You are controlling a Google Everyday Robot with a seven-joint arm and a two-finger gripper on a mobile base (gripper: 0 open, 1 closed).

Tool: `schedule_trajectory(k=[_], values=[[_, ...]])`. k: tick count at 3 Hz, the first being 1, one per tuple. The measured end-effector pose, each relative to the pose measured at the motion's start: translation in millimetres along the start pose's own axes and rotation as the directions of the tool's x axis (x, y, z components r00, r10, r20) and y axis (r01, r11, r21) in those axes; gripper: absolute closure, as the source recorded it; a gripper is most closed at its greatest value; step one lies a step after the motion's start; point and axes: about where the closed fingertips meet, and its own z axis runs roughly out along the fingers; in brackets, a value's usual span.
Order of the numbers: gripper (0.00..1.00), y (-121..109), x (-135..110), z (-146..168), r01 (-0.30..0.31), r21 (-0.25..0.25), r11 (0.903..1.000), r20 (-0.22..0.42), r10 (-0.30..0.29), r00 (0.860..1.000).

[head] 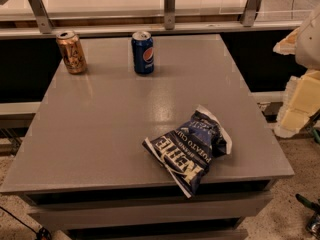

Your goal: Move pepsi can near blue chip bag

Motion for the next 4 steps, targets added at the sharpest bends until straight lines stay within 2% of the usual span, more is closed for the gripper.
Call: schedule_trajectory(k=[2,3,4], values=[[0.00,-4,-5,1,0.001,0.008,1.0000,0.016,-0.001,1.000],[0.00,-20,-35,16,0.035,-0.006,0.9994,0.080,-0.035,0.996],[0.00,-37,-92,40,0.086,-0.039,0.9956,0.192,-0.077,0.978]])
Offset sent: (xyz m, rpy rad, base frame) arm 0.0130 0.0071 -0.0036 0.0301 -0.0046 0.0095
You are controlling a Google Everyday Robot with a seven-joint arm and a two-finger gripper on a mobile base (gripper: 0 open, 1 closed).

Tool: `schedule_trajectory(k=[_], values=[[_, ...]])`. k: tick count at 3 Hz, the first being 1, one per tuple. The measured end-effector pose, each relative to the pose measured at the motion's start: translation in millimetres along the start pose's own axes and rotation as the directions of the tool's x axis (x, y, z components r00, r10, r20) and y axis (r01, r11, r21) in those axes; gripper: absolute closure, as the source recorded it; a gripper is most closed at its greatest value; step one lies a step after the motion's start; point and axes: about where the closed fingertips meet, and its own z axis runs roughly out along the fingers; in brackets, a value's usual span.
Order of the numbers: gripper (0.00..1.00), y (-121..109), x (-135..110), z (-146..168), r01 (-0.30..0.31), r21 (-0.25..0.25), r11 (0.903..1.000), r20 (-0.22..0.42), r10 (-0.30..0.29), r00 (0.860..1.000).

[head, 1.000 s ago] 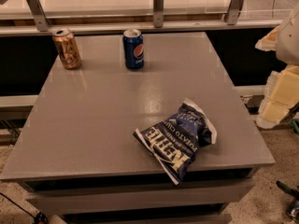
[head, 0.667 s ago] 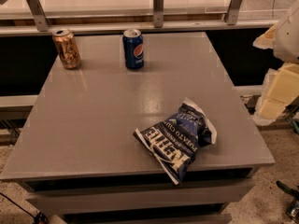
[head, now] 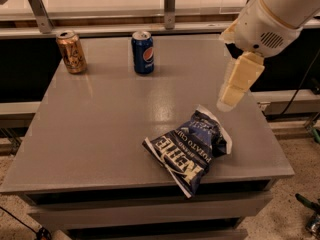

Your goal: Move pepsi can near blue chip bag

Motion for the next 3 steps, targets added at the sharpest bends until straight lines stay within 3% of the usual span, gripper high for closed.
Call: schedule_trajectory(k=[1,2,3], values=[[0.00,-27.3,-45.4,35.4,0.023,-0.013,0.9996,0.081,-0.022,0.996],[0.00,-27.3,-45.4,35.4,0.023,-0.013,0.9996,0.081,-0.022,0.996],[0.00,-36.4,-52.2,39.3,0.034,0.020,0.9992,0.131,-0.036,0.991]])
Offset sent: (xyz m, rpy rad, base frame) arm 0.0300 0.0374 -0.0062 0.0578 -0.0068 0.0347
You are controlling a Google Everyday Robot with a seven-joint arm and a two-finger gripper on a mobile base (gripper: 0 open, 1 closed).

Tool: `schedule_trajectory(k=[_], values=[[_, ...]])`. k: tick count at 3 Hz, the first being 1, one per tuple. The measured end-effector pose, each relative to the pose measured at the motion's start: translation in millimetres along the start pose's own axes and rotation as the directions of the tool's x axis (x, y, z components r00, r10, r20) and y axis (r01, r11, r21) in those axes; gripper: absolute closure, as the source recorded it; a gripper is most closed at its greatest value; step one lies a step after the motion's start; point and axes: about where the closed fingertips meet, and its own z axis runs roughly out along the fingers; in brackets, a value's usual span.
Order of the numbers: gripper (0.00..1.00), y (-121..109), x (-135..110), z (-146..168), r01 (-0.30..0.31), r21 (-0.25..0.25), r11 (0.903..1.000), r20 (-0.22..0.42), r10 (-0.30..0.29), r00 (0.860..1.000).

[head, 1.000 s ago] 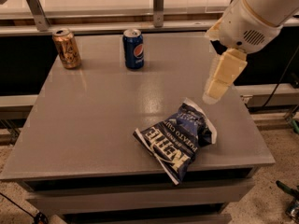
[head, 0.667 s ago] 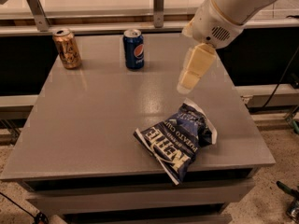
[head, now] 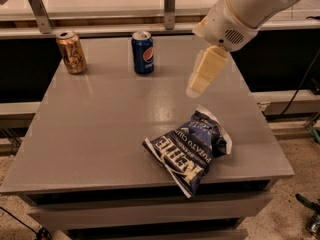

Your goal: Move pepsi can near blue chip bag

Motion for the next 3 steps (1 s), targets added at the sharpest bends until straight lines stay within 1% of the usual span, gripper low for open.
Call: schedule_trajectory(k=[1,2,3], values=[[0.00,-37,-19,16,0.023,0.080,0.9965,0.135,-0.034,0.990],[0.00,-80,-50,37,0.006,0.146,0.9893,0.264,-0.045,0.963],[0.00,-112,-73,58,-0.056,0.152,0.9868,0.378,-0.006,0.926]])
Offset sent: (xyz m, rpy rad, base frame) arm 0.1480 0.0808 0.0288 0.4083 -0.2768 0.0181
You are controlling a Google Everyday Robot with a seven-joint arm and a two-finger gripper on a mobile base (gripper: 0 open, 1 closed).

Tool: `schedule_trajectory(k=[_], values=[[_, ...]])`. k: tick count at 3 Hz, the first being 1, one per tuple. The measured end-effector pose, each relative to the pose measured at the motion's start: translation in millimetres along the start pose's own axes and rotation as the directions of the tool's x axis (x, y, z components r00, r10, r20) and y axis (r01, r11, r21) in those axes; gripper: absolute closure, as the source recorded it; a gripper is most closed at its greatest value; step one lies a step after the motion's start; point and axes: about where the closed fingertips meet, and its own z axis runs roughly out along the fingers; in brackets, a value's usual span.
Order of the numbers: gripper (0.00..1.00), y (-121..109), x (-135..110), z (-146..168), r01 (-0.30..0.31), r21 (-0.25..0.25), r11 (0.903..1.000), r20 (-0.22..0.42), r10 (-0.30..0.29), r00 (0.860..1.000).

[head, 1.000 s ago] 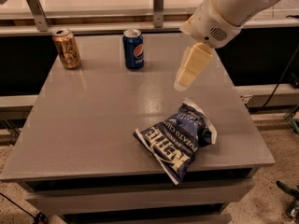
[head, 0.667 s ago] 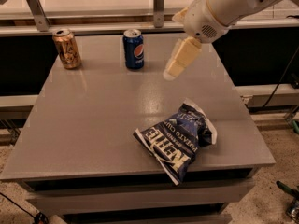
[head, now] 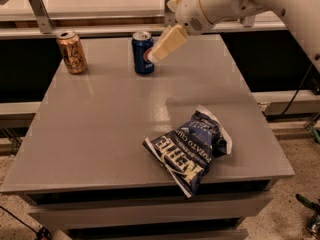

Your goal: Move pepsi can near blue chip bag

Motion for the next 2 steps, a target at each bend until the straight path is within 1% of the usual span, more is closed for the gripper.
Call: schedule_trajectory(k=[1,2], values=[[0.00,-9,-8,29,-0.097,-0.032,0.9948,0.086,0.099,0.991],[0.00,-14,-8,52,-0.166,-0.048,0.9849,0.119,0.171,0.978]])
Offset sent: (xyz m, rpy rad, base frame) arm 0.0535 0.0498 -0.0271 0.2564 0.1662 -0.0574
